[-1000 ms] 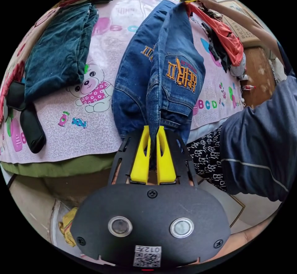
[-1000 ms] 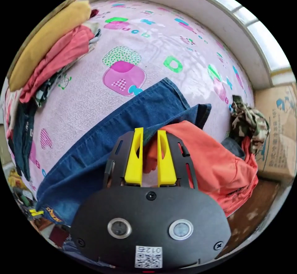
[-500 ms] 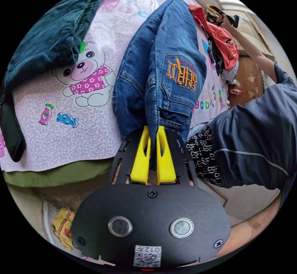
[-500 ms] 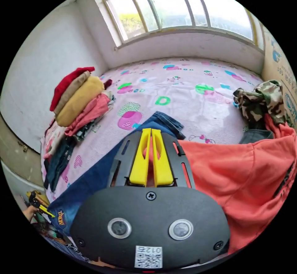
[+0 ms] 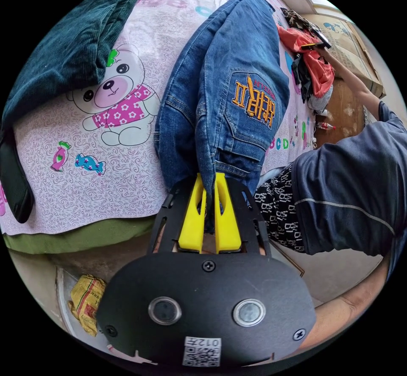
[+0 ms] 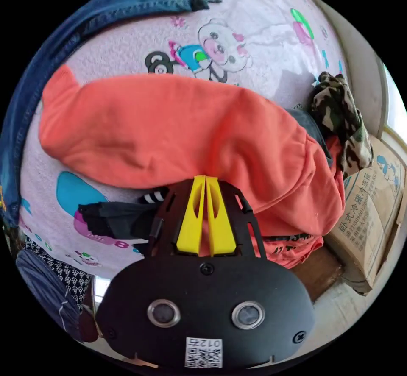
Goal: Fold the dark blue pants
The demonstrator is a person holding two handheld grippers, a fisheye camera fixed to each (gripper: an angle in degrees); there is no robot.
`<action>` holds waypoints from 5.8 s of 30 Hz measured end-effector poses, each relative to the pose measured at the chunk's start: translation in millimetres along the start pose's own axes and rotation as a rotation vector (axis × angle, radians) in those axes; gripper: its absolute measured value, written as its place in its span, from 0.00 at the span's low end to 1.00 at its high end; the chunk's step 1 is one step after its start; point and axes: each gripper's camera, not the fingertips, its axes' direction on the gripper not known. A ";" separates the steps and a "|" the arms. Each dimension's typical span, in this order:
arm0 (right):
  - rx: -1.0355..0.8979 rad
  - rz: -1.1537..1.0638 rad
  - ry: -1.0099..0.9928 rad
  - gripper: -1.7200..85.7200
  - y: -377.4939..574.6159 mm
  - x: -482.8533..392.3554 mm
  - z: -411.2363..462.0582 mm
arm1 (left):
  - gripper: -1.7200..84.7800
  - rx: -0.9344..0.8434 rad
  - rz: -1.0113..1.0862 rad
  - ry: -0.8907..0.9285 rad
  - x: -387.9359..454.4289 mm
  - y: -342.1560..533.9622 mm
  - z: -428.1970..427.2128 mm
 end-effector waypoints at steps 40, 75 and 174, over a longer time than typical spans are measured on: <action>0.592 0.392 -0.306 0.08 -34.0 30.4 -93.7 | 0.07 -0.086 -0.088 0.332 -101.3 11.8 42.6; 0.563 -0.525 -0.853 0.02 191.6 -551.9 -172.0 | 0.02 0.368 -0.062 -0.106 26.8 75.9 131.3; 0.764 -0.441 -0.736 0.06 82.5 -221.5 -215.2 | 0.02 0.486 0.096 0.156 -85.3 -369.3 362.4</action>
